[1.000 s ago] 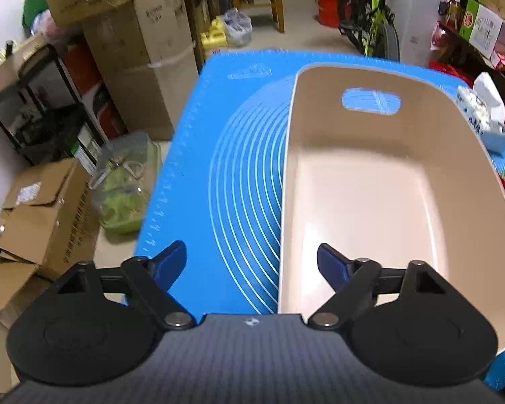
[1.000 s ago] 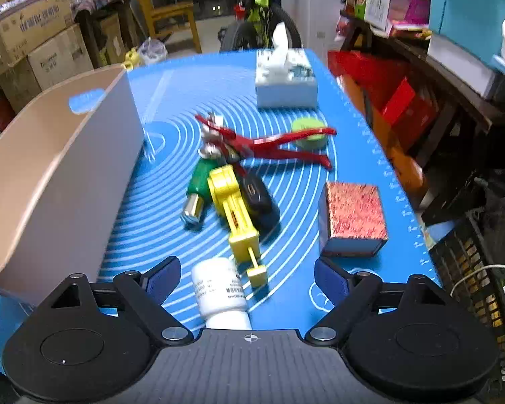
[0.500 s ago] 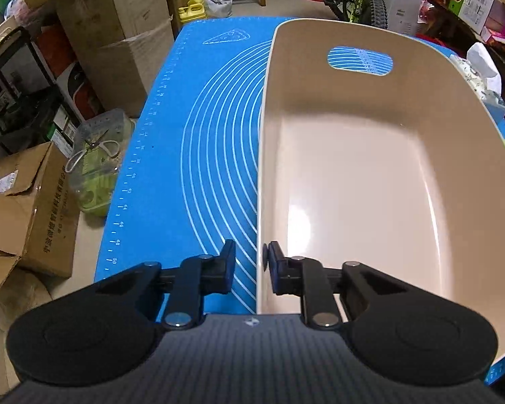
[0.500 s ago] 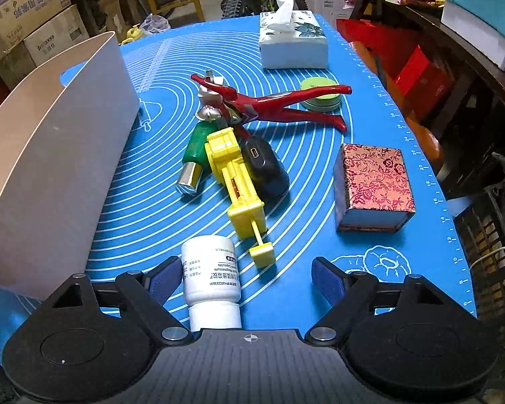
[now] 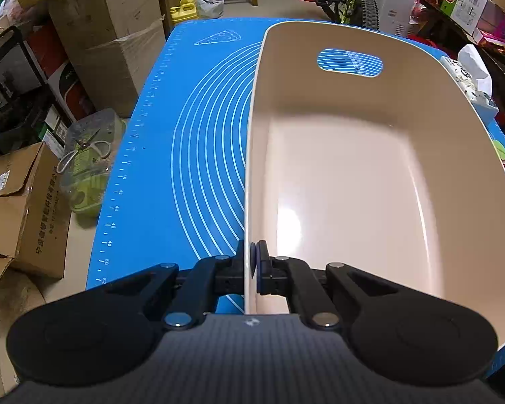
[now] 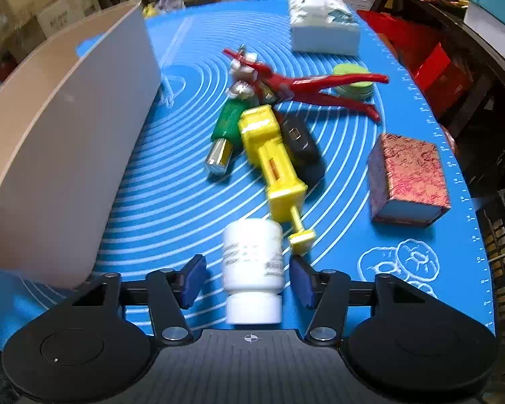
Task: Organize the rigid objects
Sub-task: 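Grasp the beige bin's rim with the left tool while the right tool grasps the white pill bottle, then lift the white pill bottle with the right tool and drop it into the bin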
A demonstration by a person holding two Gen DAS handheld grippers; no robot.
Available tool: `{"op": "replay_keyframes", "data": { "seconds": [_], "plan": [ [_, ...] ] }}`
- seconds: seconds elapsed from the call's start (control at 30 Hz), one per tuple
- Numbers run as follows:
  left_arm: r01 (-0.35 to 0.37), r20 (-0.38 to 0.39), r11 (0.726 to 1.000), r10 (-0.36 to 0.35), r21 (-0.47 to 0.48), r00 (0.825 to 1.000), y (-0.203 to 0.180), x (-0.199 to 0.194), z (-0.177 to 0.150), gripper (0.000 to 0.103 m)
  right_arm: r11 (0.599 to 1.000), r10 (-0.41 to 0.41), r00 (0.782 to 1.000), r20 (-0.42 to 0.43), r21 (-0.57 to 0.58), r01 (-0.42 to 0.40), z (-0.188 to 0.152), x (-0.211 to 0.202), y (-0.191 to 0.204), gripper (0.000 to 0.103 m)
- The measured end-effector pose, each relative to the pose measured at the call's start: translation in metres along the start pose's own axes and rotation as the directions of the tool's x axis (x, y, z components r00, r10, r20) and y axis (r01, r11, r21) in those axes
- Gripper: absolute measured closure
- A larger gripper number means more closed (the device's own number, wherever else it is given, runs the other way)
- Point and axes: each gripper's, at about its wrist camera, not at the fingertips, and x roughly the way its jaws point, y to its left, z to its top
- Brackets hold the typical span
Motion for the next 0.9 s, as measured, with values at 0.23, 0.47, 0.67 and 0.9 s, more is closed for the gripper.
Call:
{"op": "replay_keyframes", "data": {
  "seconds": [0.23, 0.47, 0.67, 0.9],
  "plan": [
    [-0.004, 0.001, 1.000, 0.004, -0.003, 1.000, -0.001, 0.001, -0.001, 0.097, 0.999, -0.042, 0.999, -0.012, 0.005, 0.042, -0.001, -0.001, 0.002, 0.059],
    [-0.009, 0.005, 1.000, 0.009, 0.003, 1.000, -0.003, 0.000, -0.002, 0.097, 0.999, -0.003, 1.000, -0.016, 0.049, 0.004, -0.006, -0.012, -0.001, 0.058],
    [-0.010, 0.004, 1.000, 0.010, 0.004, 1.000, -0.004, 0.000, -0.002, 0.097, 0.997, 0.003, 0.999, 0.045, 0.073, -0.006, -0.005, -0.035, 0.002, 0.058],
    [-0.012, 0.003, 1.000, 0.012, 0.012, 1.000, -0.006, 0.000, -0.002, 0.097, 0.997, -0.003, 0.981, 0.196, 0.072, -0.011, 0.009, -0.078, 0.013, 0.058]
  ]
}}
